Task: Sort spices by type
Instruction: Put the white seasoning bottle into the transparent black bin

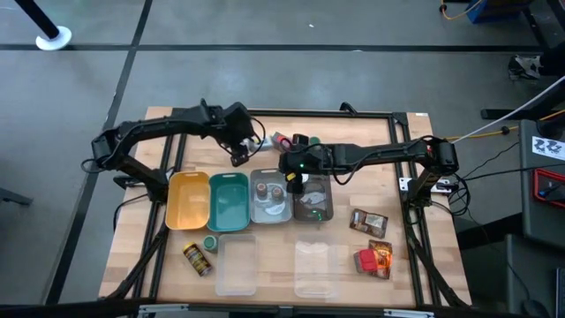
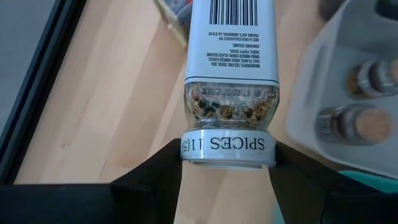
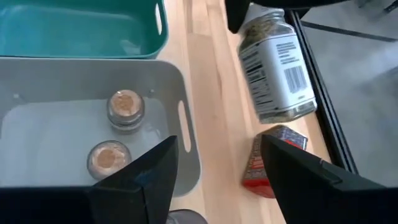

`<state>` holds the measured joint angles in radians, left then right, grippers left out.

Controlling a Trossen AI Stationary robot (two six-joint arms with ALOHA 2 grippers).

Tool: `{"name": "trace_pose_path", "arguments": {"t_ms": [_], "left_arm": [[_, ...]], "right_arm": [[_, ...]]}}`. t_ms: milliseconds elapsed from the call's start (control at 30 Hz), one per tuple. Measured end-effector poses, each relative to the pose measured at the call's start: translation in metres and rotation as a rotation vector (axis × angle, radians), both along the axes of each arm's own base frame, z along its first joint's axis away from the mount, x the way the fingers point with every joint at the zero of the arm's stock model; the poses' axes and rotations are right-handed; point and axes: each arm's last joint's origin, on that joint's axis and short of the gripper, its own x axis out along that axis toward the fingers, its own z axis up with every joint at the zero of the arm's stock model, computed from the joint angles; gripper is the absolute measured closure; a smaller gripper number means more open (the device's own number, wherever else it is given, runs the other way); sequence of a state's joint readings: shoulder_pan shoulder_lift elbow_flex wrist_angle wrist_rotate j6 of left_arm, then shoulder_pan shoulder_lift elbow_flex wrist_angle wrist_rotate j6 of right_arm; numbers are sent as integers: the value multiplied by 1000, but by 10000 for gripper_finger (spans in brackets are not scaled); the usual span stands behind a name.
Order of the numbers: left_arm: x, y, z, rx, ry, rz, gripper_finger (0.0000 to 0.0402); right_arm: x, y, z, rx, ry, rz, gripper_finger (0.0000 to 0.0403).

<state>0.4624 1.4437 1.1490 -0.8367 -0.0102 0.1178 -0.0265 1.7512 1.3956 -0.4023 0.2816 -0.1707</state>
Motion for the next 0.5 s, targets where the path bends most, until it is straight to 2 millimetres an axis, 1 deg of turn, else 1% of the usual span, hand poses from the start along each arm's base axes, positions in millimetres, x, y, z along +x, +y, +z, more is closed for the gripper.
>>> {"name": "trace_pose_path", "arguments": {"t_ms": [200, 267, 433, 500], "left_arm": [[10, -19, 11, -44, -33, -70, 209], [14, -26, 17, -66, -52, -82, 210], [21, -44, 30, -94, -72, -138, 206], [23, -52, 33, -103, -74, -154, 206]], "right_arm": [[-4, 0, -3, -16, 56, 12, 173], [-7, 0, -2, -15, 77, 12, 173], [-12, 1, 7, -15, 64, 13, 173], [-18, 1, 13, -13, 69, 16, 173]]}}
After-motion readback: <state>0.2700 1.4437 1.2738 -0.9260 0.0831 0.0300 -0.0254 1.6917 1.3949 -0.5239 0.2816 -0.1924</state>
